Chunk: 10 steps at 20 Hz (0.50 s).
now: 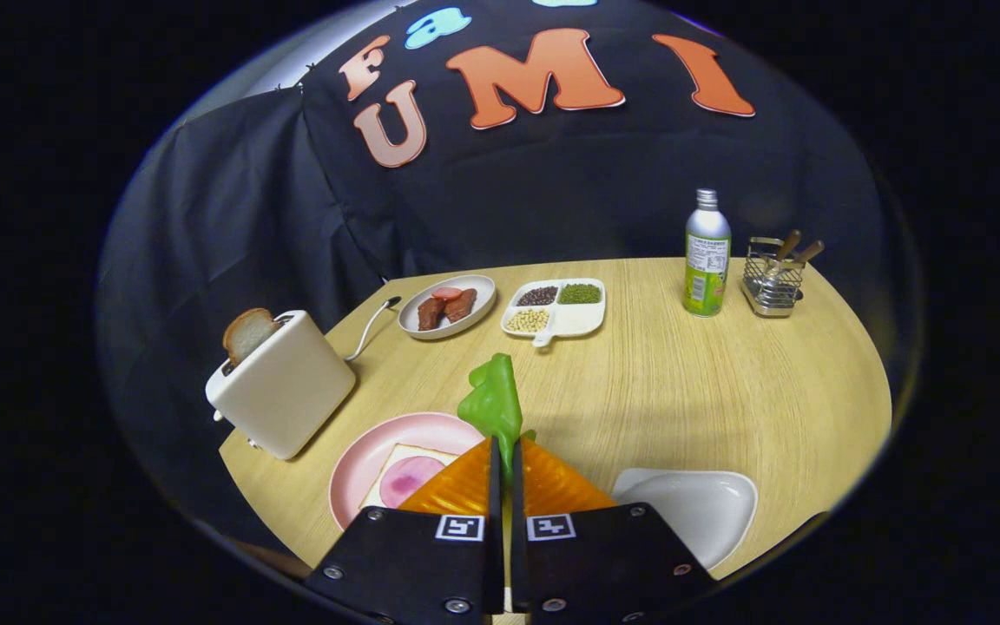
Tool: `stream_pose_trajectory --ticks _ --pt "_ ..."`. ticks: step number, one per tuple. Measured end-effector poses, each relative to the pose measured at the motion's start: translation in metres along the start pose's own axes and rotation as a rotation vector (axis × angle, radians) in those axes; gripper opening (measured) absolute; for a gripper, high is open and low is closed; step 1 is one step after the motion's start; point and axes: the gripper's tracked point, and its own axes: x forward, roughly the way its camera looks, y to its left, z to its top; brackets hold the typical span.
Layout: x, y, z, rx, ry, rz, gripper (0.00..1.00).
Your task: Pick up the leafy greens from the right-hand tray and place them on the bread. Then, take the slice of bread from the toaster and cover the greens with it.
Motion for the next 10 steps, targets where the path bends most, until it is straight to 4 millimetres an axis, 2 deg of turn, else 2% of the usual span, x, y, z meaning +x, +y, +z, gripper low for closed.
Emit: stream_pose_trajectory --ticks 5,10 --pt "0.015 0.029 -0.005 -0.069 0.014 0.033 0.04" --pt "0.032 0.049 -0.024 -0.112 0.062 0.052 0.04"
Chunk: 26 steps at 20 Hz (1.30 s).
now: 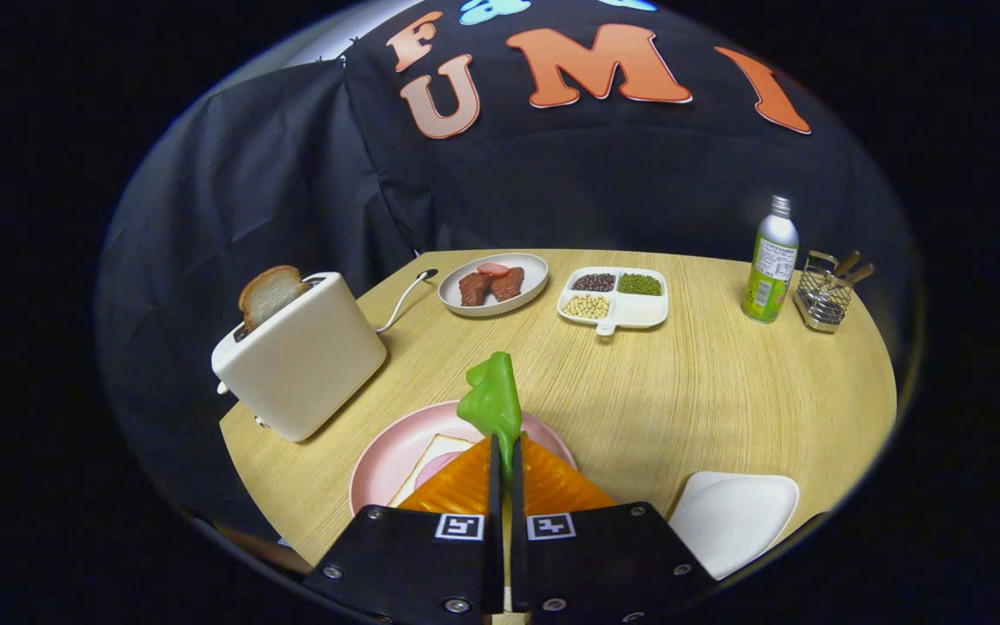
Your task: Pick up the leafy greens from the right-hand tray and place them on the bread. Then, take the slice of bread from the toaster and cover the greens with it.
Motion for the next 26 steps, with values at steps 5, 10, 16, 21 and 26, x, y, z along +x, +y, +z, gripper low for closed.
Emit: stream_pose_trajectory --ticks 5,10,16,21,26 --pt "0.01 0.016 -0.009 -0.076 0.015 0.003 0.04" --pt "0.011 0.004 0.007 -0.086 -0.044 -0.049 0.03" --pt "0.021 0.017 -0.012 -0.128 -0.003 -0.028 0.08" --pt "0.028 0.041 -0.022 -0.153 0.019 0.02 0.14" --pt "0.035 0.053 -0.037 -0.182 0.074 0.032 0.26"
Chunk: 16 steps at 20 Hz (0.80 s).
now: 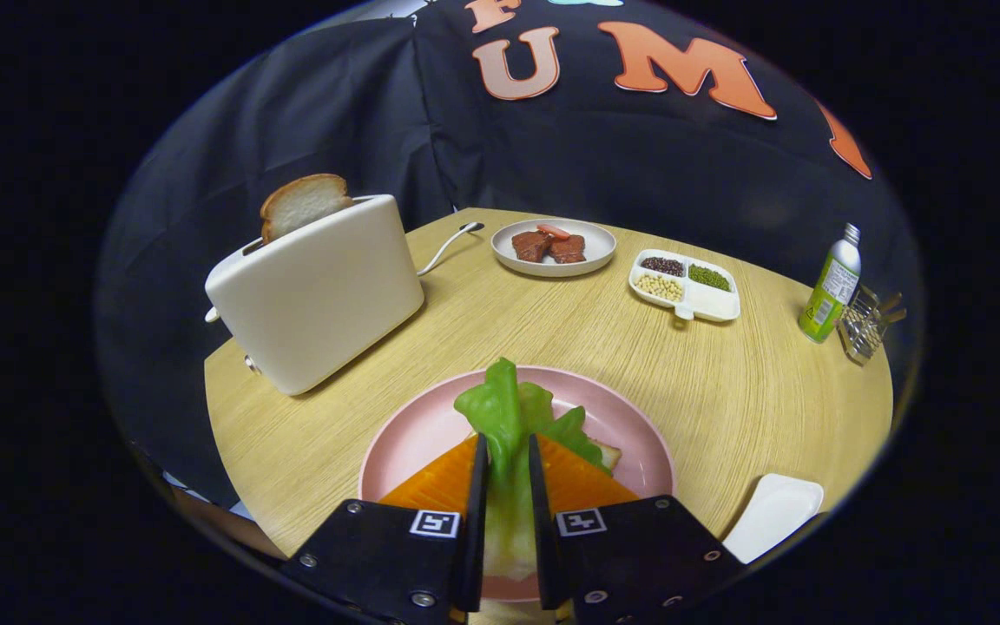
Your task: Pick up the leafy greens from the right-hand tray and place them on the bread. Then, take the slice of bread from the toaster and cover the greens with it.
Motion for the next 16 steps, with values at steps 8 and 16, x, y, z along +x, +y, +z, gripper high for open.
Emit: stream_pose_trajectory --ticks 8,16 --pt "-0.017 -0.005 0.028 0.053 -0.05 -0.004 0.28" --pt "-0.041 0.004 0.087 0.05 -0.131 -0.009 0.42"
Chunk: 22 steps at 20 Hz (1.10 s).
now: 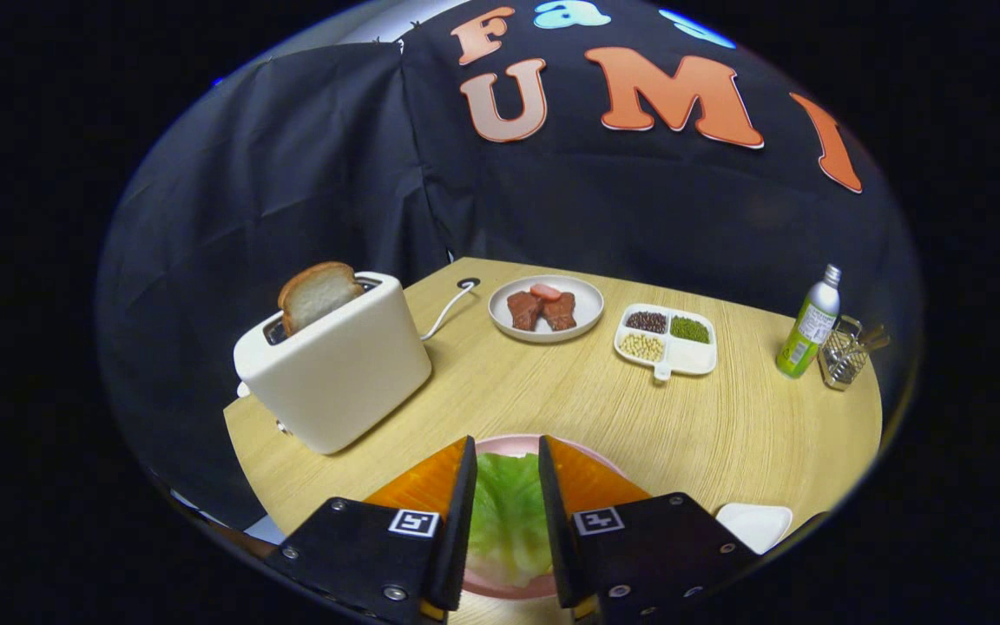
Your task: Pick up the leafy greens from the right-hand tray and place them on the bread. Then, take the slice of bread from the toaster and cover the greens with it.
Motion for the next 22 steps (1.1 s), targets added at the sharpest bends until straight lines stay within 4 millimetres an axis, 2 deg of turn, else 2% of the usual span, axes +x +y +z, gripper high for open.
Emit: stream_pose_trajectory --ticks 4,10,15,22 --pt "-0.001 0.03 0.036 -0.017 -0.044 0.032 0.61" --pt "0.01 0.098 0.078 -0.062 -0.077 0.12 0.83" --pt "0.024 0.139 0.104 -0.061 -0.07 0.18 0.87" --pt "0.053 0.176 0.127 -0.006 0.04 0.245 0.88"
